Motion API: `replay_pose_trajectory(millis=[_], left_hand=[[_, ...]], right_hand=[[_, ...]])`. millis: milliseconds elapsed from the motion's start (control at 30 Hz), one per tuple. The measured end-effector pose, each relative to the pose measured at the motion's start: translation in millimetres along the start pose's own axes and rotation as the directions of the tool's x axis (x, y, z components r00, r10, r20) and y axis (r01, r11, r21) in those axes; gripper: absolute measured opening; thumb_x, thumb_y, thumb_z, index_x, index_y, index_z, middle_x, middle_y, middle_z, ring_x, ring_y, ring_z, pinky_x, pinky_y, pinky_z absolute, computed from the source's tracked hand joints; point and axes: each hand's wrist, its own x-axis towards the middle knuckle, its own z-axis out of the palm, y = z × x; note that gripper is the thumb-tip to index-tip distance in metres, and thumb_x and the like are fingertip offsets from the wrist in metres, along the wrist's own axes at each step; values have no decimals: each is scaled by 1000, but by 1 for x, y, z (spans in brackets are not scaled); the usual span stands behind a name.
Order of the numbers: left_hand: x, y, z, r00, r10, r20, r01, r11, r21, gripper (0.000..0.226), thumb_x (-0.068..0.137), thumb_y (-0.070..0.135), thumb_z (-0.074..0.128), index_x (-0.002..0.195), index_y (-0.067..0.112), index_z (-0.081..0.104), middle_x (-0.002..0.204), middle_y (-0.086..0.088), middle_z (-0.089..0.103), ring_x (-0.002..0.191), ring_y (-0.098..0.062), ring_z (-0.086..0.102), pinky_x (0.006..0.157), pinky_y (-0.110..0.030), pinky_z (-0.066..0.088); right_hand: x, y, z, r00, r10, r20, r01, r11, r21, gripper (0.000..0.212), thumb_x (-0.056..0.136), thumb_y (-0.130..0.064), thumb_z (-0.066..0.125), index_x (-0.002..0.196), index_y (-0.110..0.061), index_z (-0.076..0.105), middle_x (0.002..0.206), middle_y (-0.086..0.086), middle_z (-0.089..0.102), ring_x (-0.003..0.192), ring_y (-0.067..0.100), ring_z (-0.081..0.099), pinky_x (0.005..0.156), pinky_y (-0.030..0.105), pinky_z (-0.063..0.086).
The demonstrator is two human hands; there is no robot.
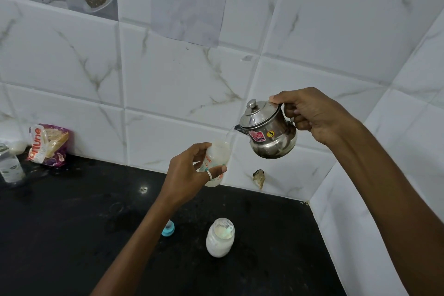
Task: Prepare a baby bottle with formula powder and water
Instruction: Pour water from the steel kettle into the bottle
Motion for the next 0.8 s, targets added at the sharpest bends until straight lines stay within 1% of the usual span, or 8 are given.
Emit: replay_pose_trajectory(millis=[133,400,533,667,800], left_hand=[[0,0,0,1000,1,-3,-1,1000,2,70,73,45,83,134,21,59,126,9,65,114,-7,62,81,1,45],[-1,1,-1,1000,-6,-2,6,1000,-15,76,68,53,81,134,21,59,123,11,66,114,-8,64,82,-1,47],[-1,0,0,1000,-10,-4,10,1000,-1,69,74,43,84,135,21,59,126,8,66,115,-10,64,82,-2,48],[-1,1,0,1000,-8,2,8,1000,-6,76,69,51,81,136,20,59,128,6,66,115,-10,64,84,-5,49],[-1,2,0,1000,-9,7,9,1000,-10,79,66,55,77,135,21,59,125,10,65,114,-9,63,82,-2,47]], right_hand=[[0,-1,0,1000,1,2,-1,1000,-4,21,84,-30,75,94,-18,61,49,-8,35,44,10,20,38,20,18],[-1,-2,-1,1000,-6,8,6,1000,-8,17,85,-29,74,92,-17,64,50,-8,36,44,10,20,39,20,18],[0,-2,-1,1000,-2,9,2,1000,-17,20,84,-30,75,93,-18,62,50,-8,35,44,10,20,39,20,17],[0,-1,-1,1000,1,10,-1,1000,-26,22,83,-31,75,94,-18,62,50,-8,36,44,10,20,38,20,18],[-1,-2,-1,1000,-3,2,3,1000,-23,19,84,-30,75,92,-18,63,50,-8,36,44,10,20,38,20,18]])
